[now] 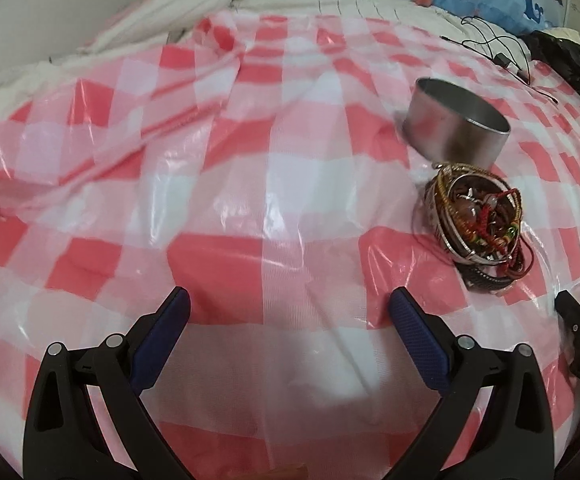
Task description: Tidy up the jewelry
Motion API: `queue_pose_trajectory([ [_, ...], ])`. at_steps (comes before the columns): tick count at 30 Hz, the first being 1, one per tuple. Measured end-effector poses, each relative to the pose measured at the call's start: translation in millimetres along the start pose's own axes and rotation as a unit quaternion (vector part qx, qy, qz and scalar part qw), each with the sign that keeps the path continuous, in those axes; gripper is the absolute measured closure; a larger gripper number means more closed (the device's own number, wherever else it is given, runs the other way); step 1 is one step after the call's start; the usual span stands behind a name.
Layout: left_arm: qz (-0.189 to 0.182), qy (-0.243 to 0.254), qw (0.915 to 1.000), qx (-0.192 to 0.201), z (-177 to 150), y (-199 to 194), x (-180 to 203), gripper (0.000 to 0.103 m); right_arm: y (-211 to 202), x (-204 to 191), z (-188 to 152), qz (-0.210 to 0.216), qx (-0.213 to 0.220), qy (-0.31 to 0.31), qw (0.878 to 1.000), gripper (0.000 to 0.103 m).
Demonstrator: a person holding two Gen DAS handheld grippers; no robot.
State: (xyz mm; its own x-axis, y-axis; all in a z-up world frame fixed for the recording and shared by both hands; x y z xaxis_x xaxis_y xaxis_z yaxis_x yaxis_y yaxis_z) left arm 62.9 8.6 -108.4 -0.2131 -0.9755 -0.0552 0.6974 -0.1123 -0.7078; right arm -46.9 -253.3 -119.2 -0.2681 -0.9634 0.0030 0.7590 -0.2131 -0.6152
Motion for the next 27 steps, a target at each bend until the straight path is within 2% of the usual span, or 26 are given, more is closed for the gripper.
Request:
queue_pose_trajectory([
  [6, -0.009, -0.017, 0.9998, -0.008, -10, 8, 1, 0.007, -1, 0, 0, 0.0, 0.0, 0.0, 1.0, 0.007],
  [16, -0.002, -0.029, 0.9994, 0.018, -11, 2, 1, 0.007, -2, 1, -1, 0.001, 0.0, 0.001, 1.0, 0.007],
  [19, 0.006, -0.016, 0.9995, 0.027, -9, -3, 2, 0.007, -2, 1, -1, 0.001, 0.0, 0.001, 1.0, 0.007],
  [23, 0.016, 0.033, 0.9986, 0.039, 1, -11, 9, 0.007, -1, 1, -3, 0.003, -0.005, 0.003, 1.0, 0.007],
  [25, 0.007, 0.027, 0.9983, 0.052, 9, -18, 10, 0.007, 1, 0, -3, 0.001, -0.013, 0.001, 1.0, 0.007],
  [27, -0.025, 0.004, 0.9981, 0.057, 16, -26, 14, 0.007, 0, -1, -3, 0.002, -0.033, -0.006, 0.999, 0.007],
])
Point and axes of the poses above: each gripper's, at about its wrist camera, not at the fingertips, and y roughly the way its jaws point, x to its right, z to its top, the point moved 10 cm from there along y, roughly the way its jaws point, and after that the axes turned 13 degrees about x, right-handed, at the moved point
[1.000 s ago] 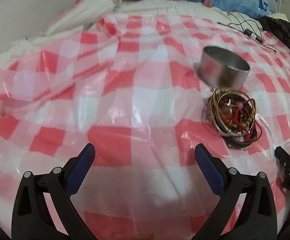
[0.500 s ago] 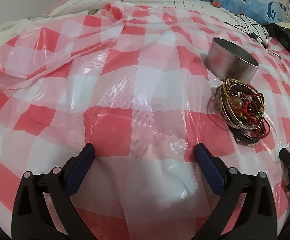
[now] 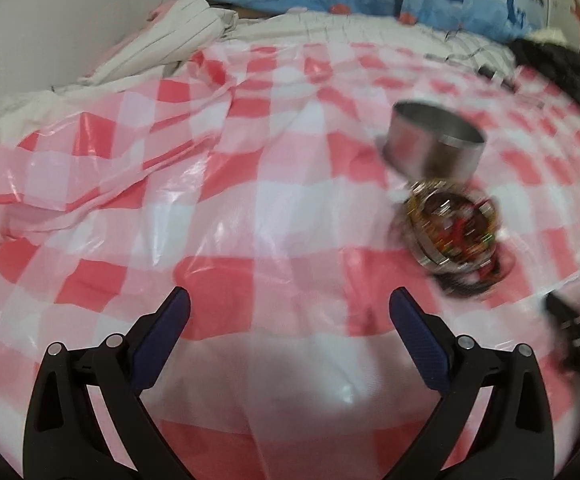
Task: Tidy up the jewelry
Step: 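Move both grippers to the tangled jewelry pile and close the right gripper on it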
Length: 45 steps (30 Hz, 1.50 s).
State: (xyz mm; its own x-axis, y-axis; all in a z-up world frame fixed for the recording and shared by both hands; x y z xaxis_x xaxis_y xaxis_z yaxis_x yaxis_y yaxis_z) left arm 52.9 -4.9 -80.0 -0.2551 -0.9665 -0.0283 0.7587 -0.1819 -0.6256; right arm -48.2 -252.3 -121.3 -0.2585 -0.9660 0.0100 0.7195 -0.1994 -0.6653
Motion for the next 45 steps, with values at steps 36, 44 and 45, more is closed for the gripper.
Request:
queue_pose_trajectory([
  [36, -0.062, -0.01, 0.9974, 0.037, 52, 19, 6, 0.007, 46, -97, 77, 0.284, -0.017, 0.028, 0.958, 0.056],
  [44, -0.074, -0.002, 0.9968, 0.03, 47, 20, 15, 0.007, 11, -95, 72, 0.308, 0.003, 0.036, 0.951, 0.097],
  [45, -0.078, 0.0, 0.9965, 0.029, 46, 19, 18, 0.007, 3, -92, 72, 0.308, 0.01, 0.039, 0.951, 0.097],
])
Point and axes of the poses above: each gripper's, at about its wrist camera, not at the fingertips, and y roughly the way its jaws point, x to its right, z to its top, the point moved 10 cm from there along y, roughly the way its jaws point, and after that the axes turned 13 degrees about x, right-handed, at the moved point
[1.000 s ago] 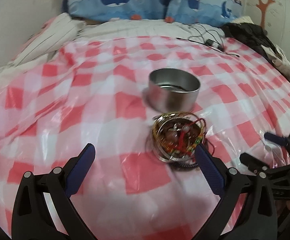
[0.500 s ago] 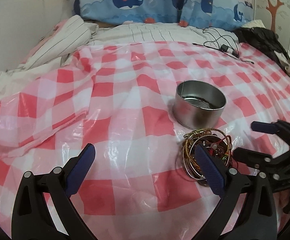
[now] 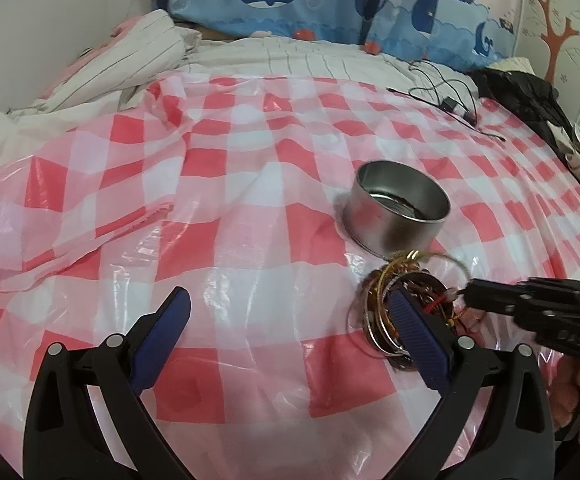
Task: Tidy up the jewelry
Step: 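Move both grippers to the tangled jewelry pile and close the right gripper on it, then grasp gold chains with the left gripper while the right gripper grips red strings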
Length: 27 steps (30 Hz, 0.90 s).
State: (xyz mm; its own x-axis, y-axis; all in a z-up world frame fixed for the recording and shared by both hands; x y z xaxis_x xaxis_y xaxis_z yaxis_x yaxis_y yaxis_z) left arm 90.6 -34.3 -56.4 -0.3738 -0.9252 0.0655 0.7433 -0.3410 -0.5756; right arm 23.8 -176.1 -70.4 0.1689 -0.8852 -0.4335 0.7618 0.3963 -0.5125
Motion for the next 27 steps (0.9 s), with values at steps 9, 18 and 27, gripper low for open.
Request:
queue_pose_trajectory([
  [9, -0.063, 0.05, 0.9965, 0.025, 3, -3, 42, 0.007, -32, -2, -13, -0.049, 0.019, -0.054, 0.997, 0.098],
  [18, -0.104, 0.134, 0.9821, 0.082, 17, -33, 72, 0.008, -52, -74, -16, 0.046, 0.045, -0.201, 0.977, 0.098],
  [27, -0.154, 0.192, 0.9682, 0.046, -7, -33, 94, 0.008, -34, -41, -25, -0.014, 0.003, -0.192, 0.981, 0.097],
])
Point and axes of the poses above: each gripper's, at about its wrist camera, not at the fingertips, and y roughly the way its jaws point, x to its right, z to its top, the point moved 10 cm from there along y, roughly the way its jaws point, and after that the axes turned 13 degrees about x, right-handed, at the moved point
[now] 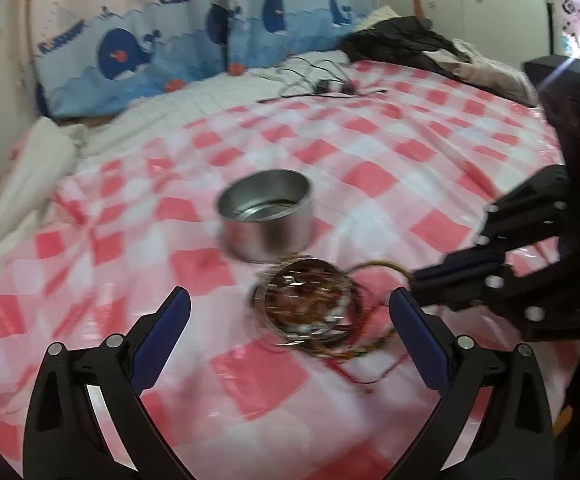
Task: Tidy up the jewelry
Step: 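Grasp gold chains with the left gripper while the right gripper grips red strings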
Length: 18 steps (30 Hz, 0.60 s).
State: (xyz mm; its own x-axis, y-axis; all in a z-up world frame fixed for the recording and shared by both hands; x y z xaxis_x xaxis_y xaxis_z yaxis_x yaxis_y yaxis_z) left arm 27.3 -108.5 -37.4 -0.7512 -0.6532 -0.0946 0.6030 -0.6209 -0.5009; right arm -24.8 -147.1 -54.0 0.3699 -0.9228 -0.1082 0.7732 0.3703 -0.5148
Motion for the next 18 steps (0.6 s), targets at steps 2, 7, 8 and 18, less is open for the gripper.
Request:
queue_pose_trajectory([
  [2, -0.006, -0.007, 0.9998, -0.015, -7, 7, 3, 0.008, 2, 9, -2, -0.015, -0.006, 0.011, 1.0, 0.097],
  [7, 0.016, -0.015, 0.9992, -0.034, -18, 14, 0, 0.008, 5, 46, -19, -0.058, -0.036, 0.069, 0.995, 0.056],
  [8, 0.02, -0.019, 0.9992, -0.028, -15, 13, -2, 0.008, 5, 47, -20, -0.058, -0.038, 0.072, 0.995, 0.056],
  [18, -0.039, -0.036, 0.998, -0.033, -6, 38, 10, 0.042, 26, 36, -45, -0.059, -0.092, 0.048, 0.993, 0.078],
])
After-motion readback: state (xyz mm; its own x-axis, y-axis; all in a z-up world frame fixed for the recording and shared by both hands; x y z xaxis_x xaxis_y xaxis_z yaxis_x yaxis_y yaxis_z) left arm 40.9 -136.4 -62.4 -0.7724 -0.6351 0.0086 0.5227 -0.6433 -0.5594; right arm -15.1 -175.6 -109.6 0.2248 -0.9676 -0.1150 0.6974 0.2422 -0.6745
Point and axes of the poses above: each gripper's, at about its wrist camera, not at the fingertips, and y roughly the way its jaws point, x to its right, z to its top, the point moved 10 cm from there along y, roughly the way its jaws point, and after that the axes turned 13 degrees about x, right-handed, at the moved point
